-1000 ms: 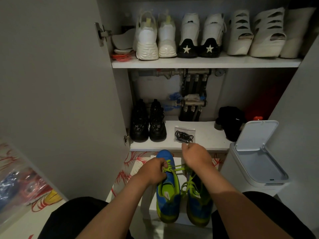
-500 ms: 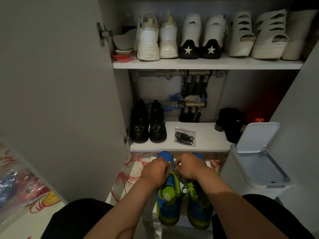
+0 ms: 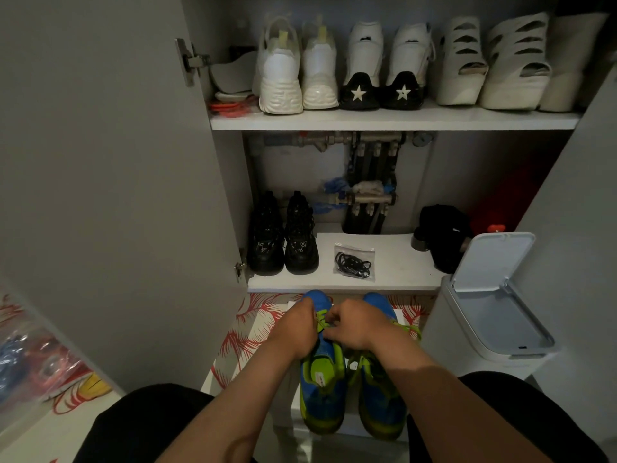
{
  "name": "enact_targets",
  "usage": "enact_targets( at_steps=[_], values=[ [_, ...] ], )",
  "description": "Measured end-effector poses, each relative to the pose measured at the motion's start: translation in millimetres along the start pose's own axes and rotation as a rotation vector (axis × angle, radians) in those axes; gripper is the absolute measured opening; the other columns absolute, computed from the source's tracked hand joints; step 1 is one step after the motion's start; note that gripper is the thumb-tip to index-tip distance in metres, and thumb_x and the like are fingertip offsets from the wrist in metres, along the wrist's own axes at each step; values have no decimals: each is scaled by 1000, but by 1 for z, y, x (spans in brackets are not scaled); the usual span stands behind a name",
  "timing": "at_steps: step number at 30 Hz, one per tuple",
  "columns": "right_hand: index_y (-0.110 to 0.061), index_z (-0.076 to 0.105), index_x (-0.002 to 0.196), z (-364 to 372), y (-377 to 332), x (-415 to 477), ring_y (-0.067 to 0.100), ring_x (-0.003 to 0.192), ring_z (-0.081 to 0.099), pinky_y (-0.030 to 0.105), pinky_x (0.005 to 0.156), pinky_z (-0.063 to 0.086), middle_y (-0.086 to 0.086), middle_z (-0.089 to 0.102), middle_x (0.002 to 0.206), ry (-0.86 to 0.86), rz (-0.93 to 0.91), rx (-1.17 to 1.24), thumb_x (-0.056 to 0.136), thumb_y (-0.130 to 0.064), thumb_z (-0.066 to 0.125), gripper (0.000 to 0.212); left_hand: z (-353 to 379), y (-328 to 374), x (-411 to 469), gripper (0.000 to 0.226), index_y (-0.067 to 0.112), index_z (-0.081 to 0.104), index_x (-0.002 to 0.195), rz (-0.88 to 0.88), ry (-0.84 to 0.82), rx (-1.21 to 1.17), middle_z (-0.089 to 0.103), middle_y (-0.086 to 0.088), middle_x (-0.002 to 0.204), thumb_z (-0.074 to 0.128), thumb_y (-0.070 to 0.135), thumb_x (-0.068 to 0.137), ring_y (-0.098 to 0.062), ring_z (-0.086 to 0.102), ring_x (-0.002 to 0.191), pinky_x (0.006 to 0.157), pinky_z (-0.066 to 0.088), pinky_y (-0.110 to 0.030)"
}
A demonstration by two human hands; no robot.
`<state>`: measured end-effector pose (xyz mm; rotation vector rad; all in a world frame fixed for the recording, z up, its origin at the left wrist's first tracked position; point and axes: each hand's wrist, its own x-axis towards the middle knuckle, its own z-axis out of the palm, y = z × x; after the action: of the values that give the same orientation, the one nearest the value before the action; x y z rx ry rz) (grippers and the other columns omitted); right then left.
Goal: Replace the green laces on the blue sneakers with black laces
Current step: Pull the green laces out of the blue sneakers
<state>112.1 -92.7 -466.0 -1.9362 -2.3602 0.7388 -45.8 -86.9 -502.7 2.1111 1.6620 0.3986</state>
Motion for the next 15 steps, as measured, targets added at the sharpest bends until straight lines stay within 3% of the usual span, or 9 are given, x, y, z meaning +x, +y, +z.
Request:
enact_targets(
  at_steps=[3,7,11,15],
  values=[
    [-22,73,108,1,0,1,21,100,64,36,86,55,1,69,108,0,-3,-2,84,-44,70,33,-4,-5,-1,15,15,41,93,-31,15,-55,58,-9,96,52,5,90,-18,48,79,65,32,-28],
    [-28,71,113,3,-3,0,23,105,64,31,85,53,2,68,117,26,-4,9,85,-34,67,29,-7,-7,-2,26,18,62,110,21,-14,41,65,-4,109,51,10,87,-26,61,98,78,49,-33],
    [-28,72,111,6,-5,0,23,104,64,34,87,55,2,68,115,44,-6,2,84,-25,64,28,-8,-7,0,21,13,68,94,67,-47,65,66,-8,99,55,29,95,-25,62,92,78,52,-38],
    [-29,73,110,7,-6,0,23,102,64,33,85,55,1,68,115,59,4,-5,83,-25,64,29,-6,-10,1,13,14,61,82,58,-45,-36,59,-5,91,55,19,93,-22,57,82,76,48,-38]
  ],
)
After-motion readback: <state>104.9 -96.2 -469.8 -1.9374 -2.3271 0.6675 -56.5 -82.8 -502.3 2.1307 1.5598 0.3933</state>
